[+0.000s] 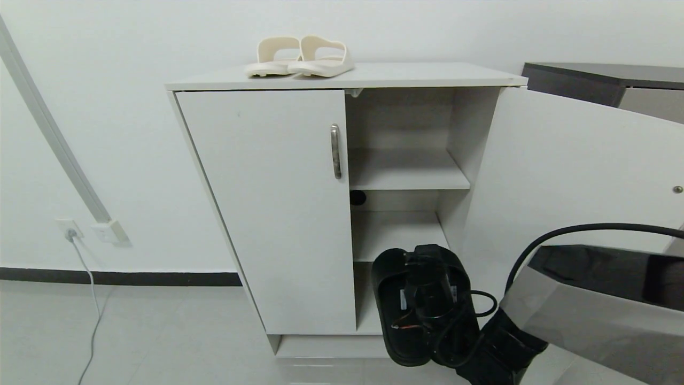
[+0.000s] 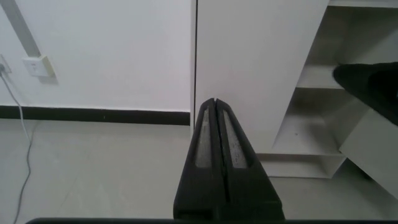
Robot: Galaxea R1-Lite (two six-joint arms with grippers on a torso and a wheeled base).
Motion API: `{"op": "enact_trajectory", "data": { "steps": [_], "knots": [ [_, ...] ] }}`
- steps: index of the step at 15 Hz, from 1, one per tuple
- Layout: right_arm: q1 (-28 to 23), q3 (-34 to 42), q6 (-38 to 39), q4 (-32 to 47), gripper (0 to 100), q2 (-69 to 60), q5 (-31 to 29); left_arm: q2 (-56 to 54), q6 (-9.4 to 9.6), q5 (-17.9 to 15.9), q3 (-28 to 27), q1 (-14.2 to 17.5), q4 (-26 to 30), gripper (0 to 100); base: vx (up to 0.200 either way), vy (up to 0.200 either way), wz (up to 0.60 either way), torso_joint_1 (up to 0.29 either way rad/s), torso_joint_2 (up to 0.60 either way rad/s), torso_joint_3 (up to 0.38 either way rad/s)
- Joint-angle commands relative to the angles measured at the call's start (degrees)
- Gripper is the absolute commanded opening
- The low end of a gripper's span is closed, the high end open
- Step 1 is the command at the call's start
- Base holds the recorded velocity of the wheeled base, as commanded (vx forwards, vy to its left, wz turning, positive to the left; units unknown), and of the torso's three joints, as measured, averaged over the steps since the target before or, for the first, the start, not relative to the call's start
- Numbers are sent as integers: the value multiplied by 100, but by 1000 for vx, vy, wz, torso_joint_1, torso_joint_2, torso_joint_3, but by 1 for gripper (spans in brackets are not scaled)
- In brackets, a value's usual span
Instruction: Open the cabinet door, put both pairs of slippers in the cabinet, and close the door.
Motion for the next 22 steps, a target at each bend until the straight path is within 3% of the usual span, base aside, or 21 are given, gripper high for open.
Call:
{"op": "enact_trajectory", "data": {
  "steps": [1, 11, 18, 21, 22],
  "knots": [
    [-78, -476, -14, -59, 0, 607, 1, 11, -2, -5, 0, 1, -1, 0, 0, 0, 0, 0, 0, 0],
    [-113, -643, 30, -138, 0, 730, 54, 20, 7, -23, 0, 1, 7, 0, 0, 0, 0, 0, 0, 0],
    [-95, -643, 30, -147, 0, 739, 45, 20, 7, -120, 0, 1, 7, 0, 0, 0, 0, -1, 5, -166],
    [-95, -625, -40, -639, 0, 818, -16, 11, 7, -111, 0, 1, 7, 0, 0, 0, 0, 7, 2, -160],
    [-122, -590, -321, -1140, 0, 880, -7, 20, 7, -111, 0, 1, 7, 0, 0, 0, 0, 2, 2, -66]
  ]
}}
